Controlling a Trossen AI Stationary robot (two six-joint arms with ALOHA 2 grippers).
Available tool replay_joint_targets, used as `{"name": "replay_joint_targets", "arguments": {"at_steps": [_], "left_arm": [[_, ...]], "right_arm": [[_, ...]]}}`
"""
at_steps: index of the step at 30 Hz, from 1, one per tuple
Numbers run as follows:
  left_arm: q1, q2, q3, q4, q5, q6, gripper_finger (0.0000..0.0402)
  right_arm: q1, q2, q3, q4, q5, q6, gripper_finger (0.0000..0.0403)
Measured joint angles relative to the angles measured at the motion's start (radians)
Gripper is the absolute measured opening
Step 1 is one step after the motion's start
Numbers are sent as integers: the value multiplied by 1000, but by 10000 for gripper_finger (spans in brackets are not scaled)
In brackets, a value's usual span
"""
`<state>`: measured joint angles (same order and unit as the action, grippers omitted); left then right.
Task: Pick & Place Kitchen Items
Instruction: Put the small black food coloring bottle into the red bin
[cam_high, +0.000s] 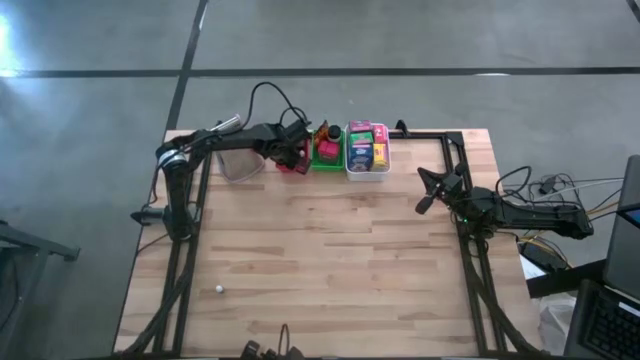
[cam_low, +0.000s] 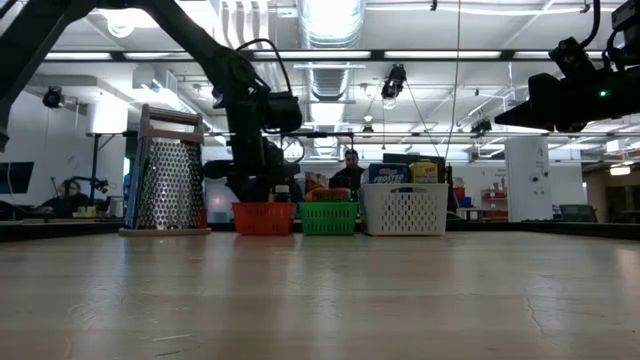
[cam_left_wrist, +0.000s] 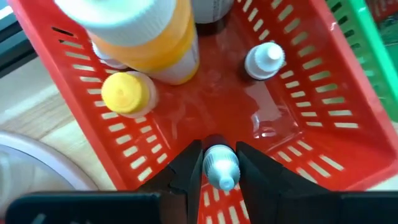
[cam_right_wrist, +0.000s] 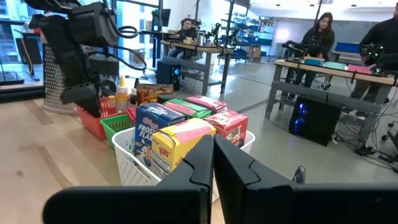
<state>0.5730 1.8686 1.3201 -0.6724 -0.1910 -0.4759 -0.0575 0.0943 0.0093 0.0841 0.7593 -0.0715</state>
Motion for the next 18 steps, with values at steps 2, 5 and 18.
{"name": "replay_joint_targets", "arguments": {"at_steps": [2, 5, 18], "left_arm": [[3, 0, 0, 1, 2, 3, 96], [6, 0, 0, 11, 18, 9, 96], [10, 7, -13, 30, 29, 37, 96]], "right_arm": [[0, 0, 0, 0, 0, 0, 8], [0, 0, 0, 0, 0, 0, 8], [0, 0, 0, 0, 0, 0, 8]]}}
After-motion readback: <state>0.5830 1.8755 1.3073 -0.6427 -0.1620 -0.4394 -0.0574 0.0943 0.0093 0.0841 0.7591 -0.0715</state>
